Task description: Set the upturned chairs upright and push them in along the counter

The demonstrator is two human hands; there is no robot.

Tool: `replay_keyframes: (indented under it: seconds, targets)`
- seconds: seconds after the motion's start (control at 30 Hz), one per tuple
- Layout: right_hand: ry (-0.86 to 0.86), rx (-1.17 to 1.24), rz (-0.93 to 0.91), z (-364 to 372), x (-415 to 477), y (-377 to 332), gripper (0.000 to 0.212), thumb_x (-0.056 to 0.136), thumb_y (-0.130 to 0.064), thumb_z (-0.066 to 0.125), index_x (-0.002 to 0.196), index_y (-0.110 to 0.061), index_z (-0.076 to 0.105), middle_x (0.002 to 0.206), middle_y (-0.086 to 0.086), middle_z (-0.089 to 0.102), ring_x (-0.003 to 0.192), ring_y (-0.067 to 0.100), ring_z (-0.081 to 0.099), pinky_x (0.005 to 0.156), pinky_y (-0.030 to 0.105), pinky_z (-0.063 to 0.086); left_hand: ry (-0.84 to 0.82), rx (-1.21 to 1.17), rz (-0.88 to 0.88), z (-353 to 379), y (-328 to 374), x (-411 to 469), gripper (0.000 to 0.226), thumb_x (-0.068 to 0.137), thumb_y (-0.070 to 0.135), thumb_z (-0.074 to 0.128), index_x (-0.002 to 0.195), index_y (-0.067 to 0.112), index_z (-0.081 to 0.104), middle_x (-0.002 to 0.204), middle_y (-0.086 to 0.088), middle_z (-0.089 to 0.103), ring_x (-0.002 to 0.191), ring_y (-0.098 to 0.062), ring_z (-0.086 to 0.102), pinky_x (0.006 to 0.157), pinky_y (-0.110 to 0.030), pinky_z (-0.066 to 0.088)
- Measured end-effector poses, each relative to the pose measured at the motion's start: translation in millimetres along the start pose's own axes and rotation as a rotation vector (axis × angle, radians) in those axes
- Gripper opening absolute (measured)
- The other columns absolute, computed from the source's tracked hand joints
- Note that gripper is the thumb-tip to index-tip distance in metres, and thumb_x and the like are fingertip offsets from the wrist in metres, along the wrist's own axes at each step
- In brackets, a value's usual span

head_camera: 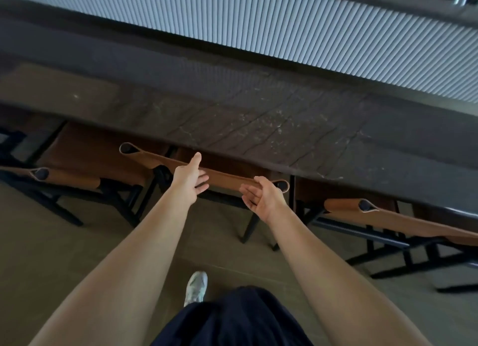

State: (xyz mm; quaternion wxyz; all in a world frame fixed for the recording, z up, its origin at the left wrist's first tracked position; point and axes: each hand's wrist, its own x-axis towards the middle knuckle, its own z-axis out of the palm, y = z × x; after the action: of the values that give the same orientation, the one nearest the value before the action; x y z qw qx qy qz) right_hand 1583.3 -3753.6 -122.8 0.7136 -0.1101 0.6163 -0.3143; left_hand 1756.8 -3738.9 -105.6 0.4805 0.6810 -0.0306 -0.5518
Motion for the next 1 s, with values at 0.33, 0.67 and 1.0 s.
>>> replay_keyframes:
  seconds: [0.33, 0.67, 1.0]
  targets:
    - [0.139, 0.196, 0.064, 43.2, 25.1, 0.7, 0.021, 0.098, -0.020, 0.056, 0.115, -0.007, 0.054, 0.102, 0.019, 0.066, 0.091, 0.034, 0.066, 0.077, 0.046, 0.056, -0.051, 0.046, -0.136, -22.2, 23.5, 47.4, 0.041, 0.101, 0.022, 0.050, 0.139, 0.011, 0.040, 0.128, -0.018, 0.052, 0.105, -0.032, 0.061, 0.081, -0.049, 0.056]
    - [0.243, 0.422, 0.033, 48.5, 37.1, -5.3, 0.036, 0.098, 0.008, 0.039, 0.133, 0.001, 0.044, 0.134, 0.026, 0.048, 0.110, 0.045, 0.056, 0.082, 0.059, 0.054, -0.020, -0.210, -0.247, -10.9, 25.2, 62.2, 0.039, 0.100, 0.008, 0.050, 0.138, 0.009, 0.043, 0.120, -0.021, 0.043, 0.117, -0.036, 0.053, 0.092, -0.054, 0.052]
    - [0.280, 0.394, 0.029, 35.9, 32.7, -5.9, 0.037, 0.097, 0.012, 0.037, 0.131, 0.001, 0.044, 0.132, 0.025, 0.049, 0.117, 0.046, 0.054, 0.088, 0.059, 0.053, -0.057, -0.248, -0.279, -8.7, 15.7, 63.7, 0.018, 0.097, -0.009, 0.042, 0.109, 0.002, 0.049, 0.123, -0.024, 0.043, 0.121, -0.044, 0.050, 0.094, -0.057, 0.049]
